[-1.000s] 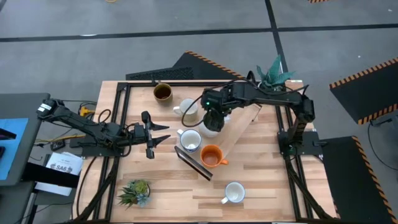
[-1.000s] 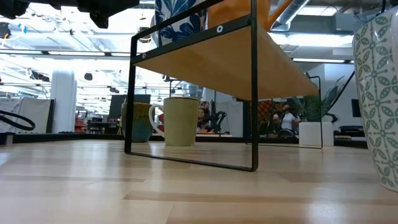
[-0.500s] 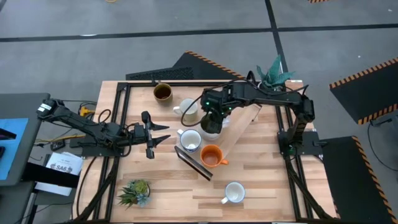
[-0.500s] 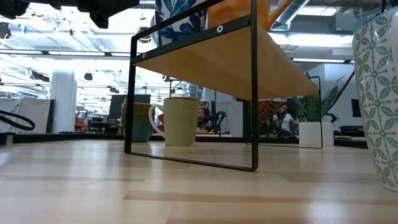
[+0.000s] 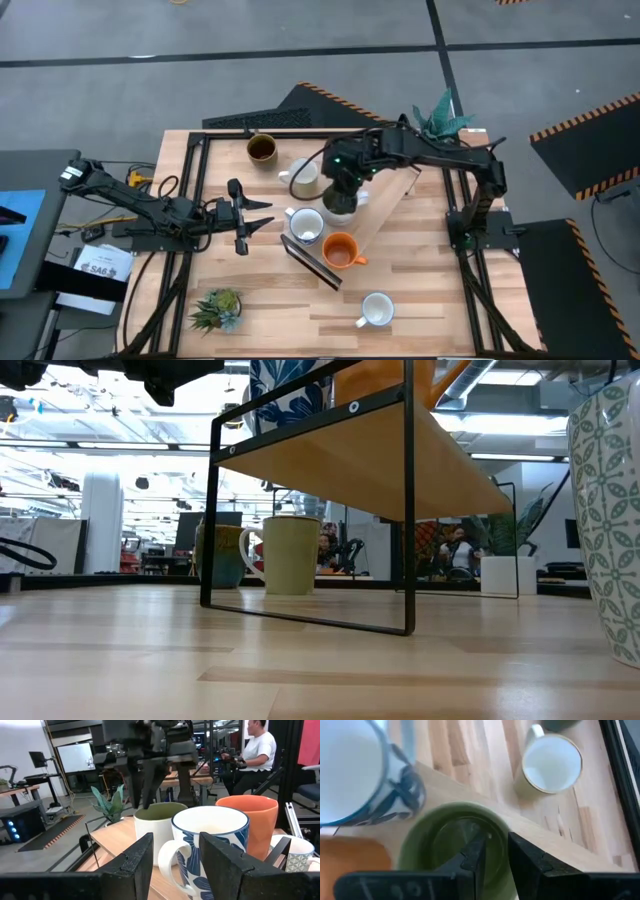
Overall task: Place coffee mugs
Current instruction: Put the white mug on the shelf
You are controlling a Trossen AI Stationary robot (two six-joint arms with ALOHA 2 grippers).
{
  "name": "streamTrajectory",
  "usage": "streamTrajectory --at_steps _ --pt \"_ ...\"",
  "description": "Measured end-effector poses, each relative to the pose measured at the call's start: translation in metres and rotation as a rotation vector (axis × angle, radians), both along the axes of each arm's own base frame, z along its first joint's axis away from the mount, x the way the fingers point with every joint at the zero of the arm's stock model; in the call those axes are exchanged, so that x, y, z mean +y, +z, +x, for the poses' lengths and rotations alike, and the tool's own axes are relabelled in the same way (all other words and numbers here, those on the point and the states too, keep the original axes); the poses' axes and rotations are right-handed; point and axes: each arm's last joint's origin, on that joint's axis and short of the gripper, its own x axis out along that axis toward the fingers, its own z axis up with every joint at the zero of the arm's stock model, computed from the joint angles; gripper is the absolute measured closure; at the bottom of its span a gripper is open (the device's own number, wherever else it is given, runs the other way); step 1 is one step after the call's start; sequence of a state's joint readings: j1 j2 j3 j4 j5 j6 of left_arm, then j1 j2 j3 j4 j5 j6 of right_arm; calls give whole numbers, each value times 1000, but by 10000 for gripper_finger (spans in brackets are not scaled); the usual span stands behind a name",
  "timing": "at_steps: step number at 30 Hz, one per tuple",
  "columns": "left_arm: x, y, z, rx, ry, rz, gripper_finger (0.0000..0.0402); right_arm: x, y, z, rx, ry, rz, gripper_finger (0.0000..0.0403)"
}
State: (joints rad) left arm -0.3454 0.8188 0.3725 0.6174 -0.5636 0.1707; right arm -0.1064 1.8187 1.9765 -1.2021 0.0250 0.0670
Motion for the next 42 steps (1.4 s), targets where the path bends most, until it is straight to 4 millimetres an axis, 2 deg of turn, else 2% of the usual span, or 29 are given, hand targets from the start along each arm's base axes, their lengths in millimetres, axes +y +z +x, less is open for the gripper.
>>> streamTrajectory --at_steps 4,7,11,14,18,21,24,30,42 --pt "0 0 0 1 0 -1 255 4 12 -9 -10 40 -31 295" --pt "0 0 0 2 0 -1 255 2 24 -22 -15 -1 -95 304" --pt "0 0 0 2 -1 -1 255 -5 32 -40 -1 -134 -135 347" --pt "0 0 0 2 -1 -1 255 -8 23 -49 49 -178 -114 386" --pt "0 0 0 2 0 -2 255 -11 4 -57 108 -222 -99 382" --pt "0 0 0 1 -1 -6 255 -15 -13 -57 142 -234 -95 386" --pt "0 0 0 1 -2 -8 255 -16 -22 -57 166 -240 -93 386" --pt "0 0 0 0 -1 -8 255 -9 -25 -51 124 -191 -30 386" --pt "0 0 0 0 -1 -8 255 8 -24 -46 94 -149 -20 386"
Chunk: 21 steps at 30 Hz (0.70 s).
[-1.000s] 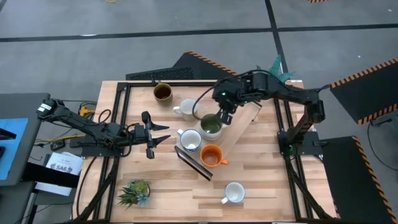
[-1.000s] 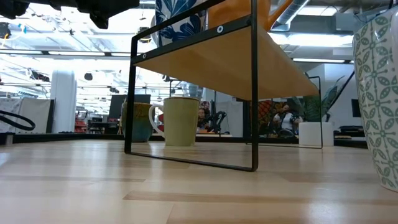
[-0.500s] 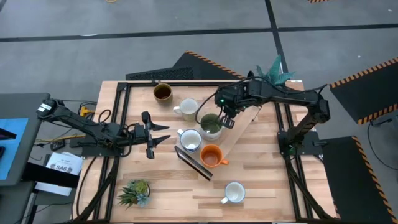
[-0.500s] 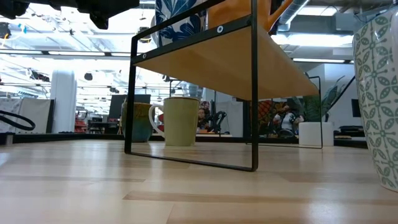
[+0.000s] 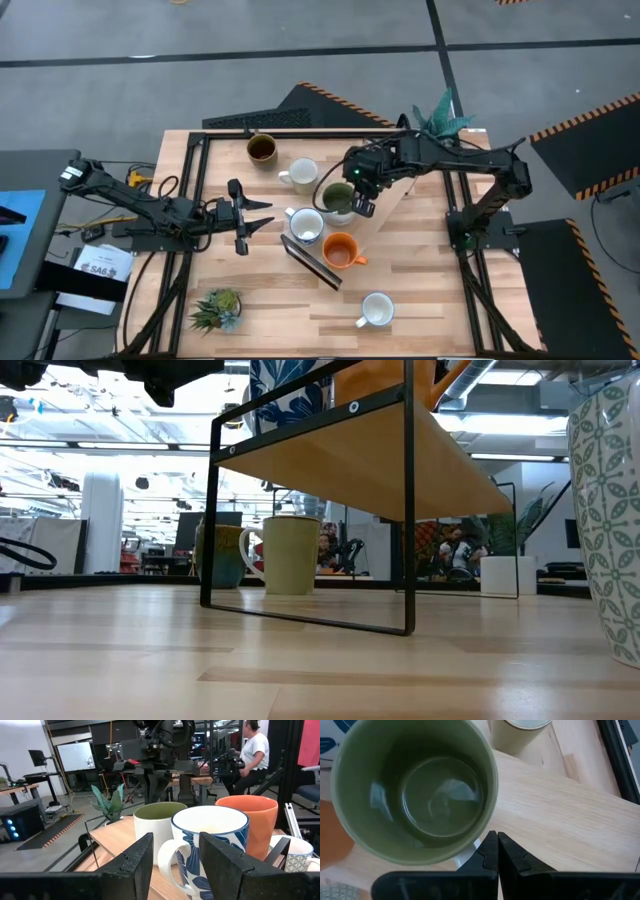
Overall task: Place coffee mugs
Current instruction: Put the white mug on the shelf
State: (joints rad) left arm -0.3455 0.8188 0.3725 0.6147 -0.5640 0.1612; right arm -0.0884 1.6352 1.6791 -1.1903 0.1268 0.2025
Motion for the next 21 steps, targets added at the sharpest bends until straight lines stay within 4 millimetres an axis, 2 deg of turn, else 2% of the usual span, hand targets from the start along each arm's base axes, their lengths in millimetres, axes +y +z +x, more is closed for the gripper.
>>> streamTrajectory --at_steps 21 --pt "0 0 0 0 0 0 255 5 3 7 -74 46 64 384"
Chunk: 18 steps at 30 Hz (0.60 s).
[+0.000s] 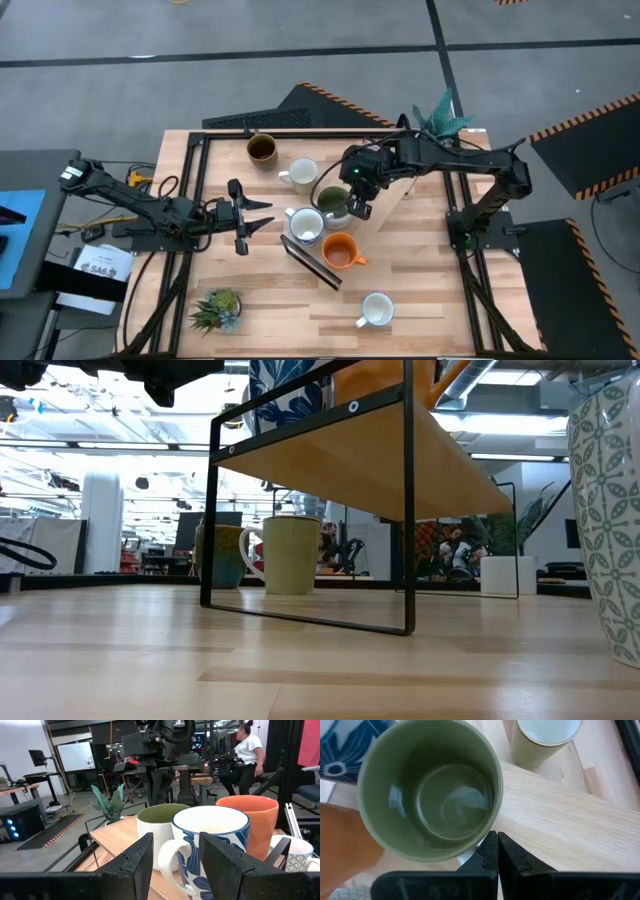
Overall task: Place coffee mugs
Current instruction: Put the white mug on the shelf, then put the light green mug on the shelf
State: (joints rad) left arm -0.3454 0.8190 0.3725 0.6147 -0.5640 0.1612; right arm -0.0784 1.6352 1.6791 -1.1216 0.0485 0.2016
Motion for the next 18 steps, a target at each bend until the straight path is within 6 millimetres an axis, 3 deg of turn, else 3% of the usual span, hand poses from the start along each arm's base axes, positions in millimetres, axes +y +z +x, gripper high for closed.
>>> streamTrajectory --at_steps 6,9,14,18 --pt "0 0 0 0 0 0 255 0 1 -1 -2 7 -2 384" --pt "0 0 0 0 0 0 255 -3 11 -10 -23 42 -31 384" --pt "0 2 -1 -10 7 -5 255 -7 40 -50 -132 -13 -109 384" --pt "1 1 -2 -5 41 -10 255 1 40 -93 -293 -48 -152 384"
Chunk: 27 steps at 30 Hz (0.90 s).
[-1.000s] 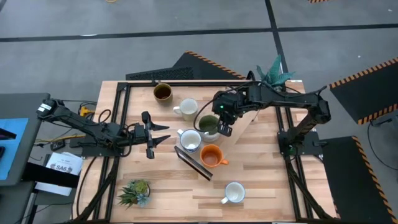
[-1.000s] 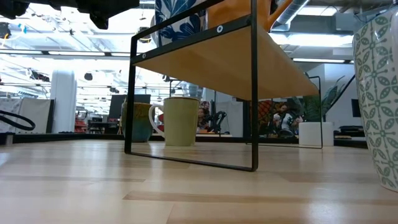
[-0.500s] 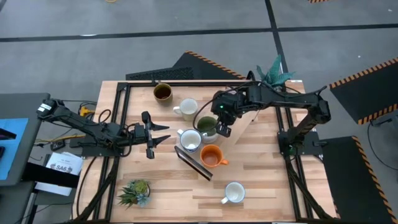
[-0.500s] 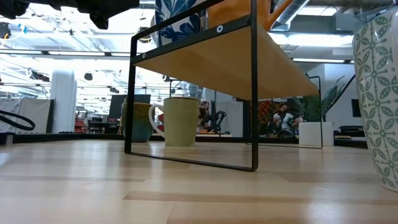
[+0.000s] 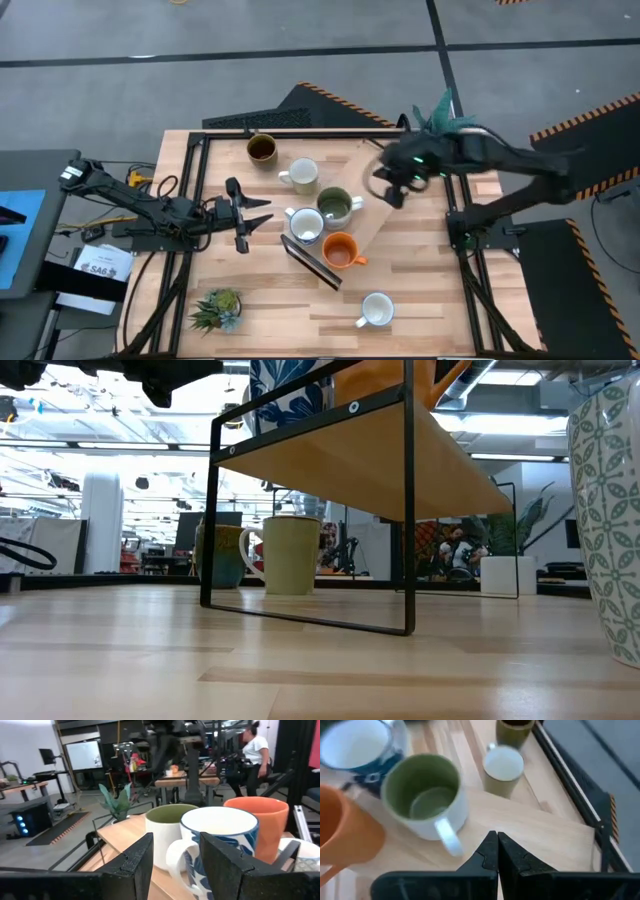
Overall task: Place coffee mugs
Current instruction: Put the light green mug on the shelf
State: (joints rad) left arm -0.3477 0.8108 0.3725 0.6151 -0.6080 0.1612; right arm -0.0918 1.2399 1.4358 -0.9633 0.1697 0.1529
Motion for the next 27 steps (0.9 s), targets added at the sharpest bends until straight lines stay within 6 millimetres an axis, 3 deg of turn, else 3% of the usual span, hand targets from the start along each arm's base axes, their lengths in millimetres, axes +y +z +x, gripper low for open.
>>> streamTrajectory --at_steps 5,11,14,20,27 --pt "1 -1 0 11 8 4 255 11 -38 -43 -271 32 -33 384" --pt "5 -6 2 62 37 34 255 19 -96 -62 -586 129 -159 382" --pt "9 -7 3 80 56 39 255 22 -115 -66 -668 156 -203 379" --pt "16 -9 5 91 55 21 255 29 -137 -69 -651 205 -199 377" --pt "26 -10 6 89 137 -2 255 33 -134 -69 -695 222 -196 370"
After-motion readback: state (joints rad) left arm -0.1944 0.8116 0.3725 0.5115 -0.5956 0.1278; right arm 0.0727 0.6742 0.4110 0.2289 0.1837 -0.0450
